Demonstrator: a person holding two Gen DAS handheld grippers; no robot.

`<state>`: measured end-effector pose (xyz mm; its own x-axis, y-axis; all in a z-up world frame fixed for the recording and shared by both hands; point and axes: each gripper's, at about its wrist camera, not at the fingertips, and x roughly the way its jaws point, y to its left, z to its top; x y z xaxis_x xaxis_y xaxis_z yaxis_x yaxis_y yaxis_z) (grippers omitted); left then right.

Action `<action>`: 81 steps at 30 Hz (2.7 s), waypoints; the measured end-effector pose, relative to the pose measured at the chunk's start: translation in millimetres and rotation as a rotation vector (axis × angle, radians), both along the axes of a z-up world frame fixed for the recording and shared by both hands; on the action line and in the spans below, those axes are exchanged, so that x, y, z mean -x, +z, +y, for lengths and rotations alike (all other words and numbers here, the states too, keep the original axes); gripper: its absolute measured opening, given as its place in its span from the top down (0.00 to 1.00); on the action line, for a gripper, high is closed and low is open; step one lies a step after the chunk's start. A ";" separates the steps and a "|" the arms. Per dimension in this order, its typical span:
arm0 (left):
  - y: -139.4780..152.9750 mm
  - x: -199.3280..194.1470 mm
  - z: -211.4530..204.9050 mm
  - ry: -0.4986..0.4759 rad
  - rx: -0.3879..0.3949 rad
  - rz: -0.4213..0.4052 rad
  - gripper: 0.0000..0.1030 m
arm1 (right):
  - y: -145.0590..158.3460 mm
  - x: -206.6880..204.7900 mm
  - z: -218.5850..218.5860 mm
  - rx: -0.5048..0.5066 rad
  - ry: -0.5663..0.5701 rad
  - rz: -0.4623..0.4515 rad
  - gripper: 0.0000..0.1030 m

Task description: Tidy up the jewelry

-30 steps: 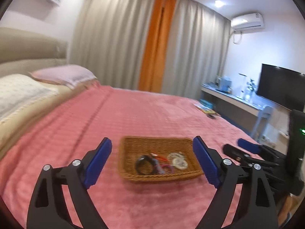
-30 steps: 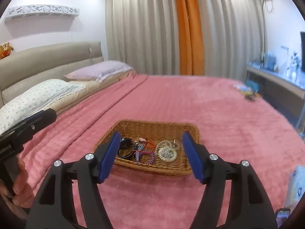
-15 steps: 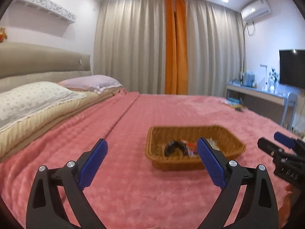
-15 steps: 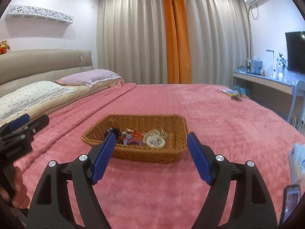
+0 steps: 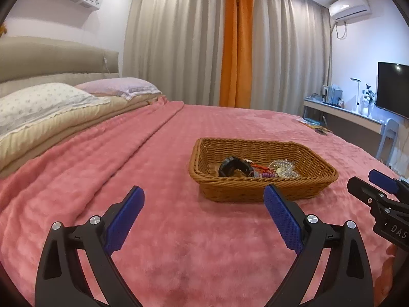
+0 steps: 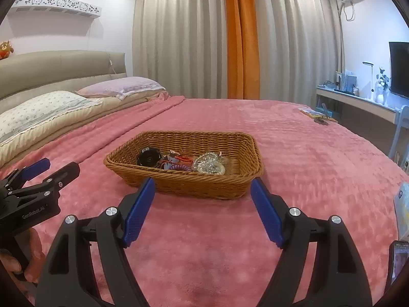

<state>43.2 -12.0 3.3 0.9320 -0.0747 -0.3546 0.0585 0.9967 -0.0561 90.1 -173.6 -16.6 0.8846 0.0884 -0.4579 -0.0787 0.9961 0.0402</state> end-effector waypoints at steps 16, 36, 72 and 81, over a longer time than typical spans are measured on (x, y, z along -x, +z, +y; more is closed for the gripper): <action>1.2 1.3 5.6 0.018 0.034 -0.001 0.11 | -1.5 -1.6 -5.2 -0.021 -0.008 0.016 0.26; 1.0 2.2 5.4 0.010 0.034 -0.004 0.11 | 3.2 3.4 -12.8 -0.040 -0.044 -0.011 0.26; 0.6 -0.4 4.5 -0.003 0.019 0.000 0.09 | 4.9 4.4 -12.4 -0.038 -0.038 -0.017 0.26; 0.6 -0.3 4.4 -0.003 0.020 -0.001 0.09 | 4.2 3.2 -10.9 -0.029 -0.033 -0.022 0.26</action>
